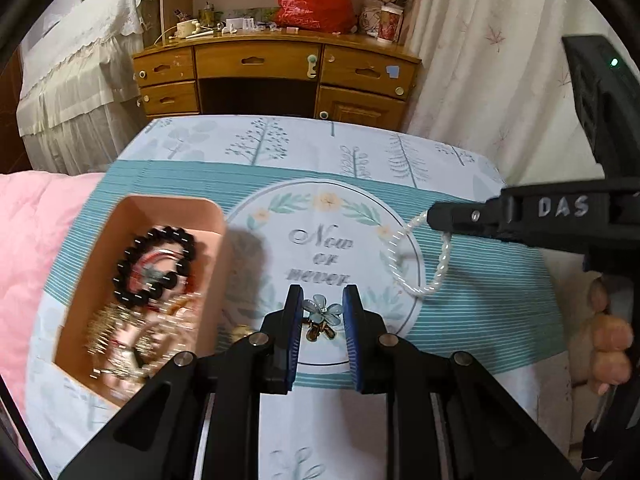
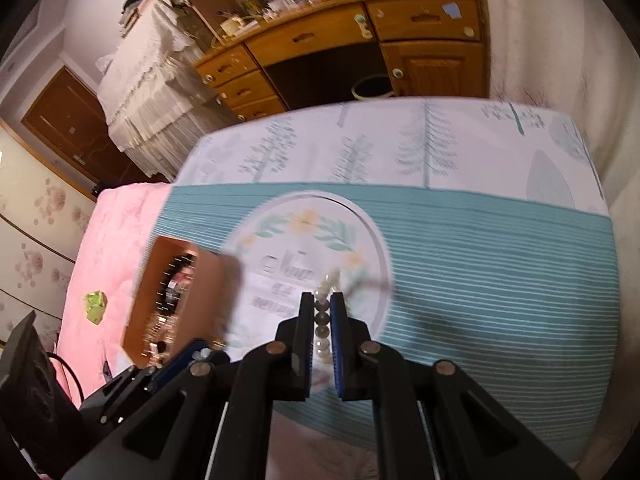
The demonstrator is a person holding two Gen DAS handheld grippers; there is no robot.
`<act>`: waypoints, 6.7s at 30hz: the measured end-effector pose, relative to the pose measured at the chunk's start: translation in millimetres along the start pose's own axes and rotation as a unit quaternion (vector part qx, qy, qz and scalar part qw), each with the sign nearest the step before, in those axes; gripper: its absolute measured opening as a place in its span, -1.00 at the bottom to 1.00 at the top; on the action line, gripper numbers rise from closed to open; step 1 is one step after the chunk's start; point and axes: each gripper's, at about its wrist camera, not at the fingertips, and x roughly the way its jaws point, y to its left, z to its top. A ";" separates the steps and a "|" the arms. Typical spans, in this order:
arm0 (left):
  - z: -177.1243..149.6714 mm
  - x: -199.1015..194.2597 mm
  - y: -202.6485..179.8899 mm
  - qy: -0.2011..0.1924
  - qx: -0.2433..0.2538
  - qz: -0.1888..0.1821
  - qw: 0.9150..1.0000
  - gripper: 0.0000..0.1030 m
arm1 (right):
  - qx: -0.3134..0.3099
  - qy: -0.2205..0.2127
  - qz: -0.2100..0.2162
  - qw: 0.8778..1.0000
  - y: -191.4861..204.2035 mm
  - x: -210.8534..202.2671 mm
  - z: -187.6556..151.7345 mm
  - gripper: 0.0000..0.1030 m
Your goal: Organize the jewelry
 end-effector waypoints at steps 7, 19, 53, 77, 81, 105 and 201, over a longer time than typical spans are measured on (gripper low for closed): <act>18.2 -36.8 32.9 -0.019 0.035 -0.001 0.999 -0.65 | -0.004 -0.046 0.025 0.999 53.1 -22.6 16.5 -0.86; 30.7 -71.7 101.5 -0.032 0.074 -0.013 0.997 -0.65 | -0.010 -0.100 0.075 0.992 141.8 -28.7 20.4 -0.86; 1.0 -51.4 194.6 0.069 0.004 -0.022 0.997 0.48 | -0.241 -0.067 -0.071 0.966 155.8 17.1 -97.4 0.09; -28.5 -23.2 202.0 0.171 -0.016 0.028 0.985 0.48 | -0.265 -0.060 -0.091 0.958 119.7 95.7 -110.1 -0.25; -28.2 -20.8 202.8 0.177 -0.014 0.020 0.984 0.48 | -0.254 -0.058 -0.082 0.962 118.9 97.7 -104.7 -0.60; -3.7 -90.5 213.8 0.129 0.015 0.012 0.991 0.48 | -0.158 -0.106 -0.040 0.981 214.7 17.0 -85.8 -0.61; -65.4 -239.1 24.1 0.053 0.059 0.054 0.995 0.99 | 0.056 -0.074 -0.151 0.984 139.8 -207.7 -237.9 1.00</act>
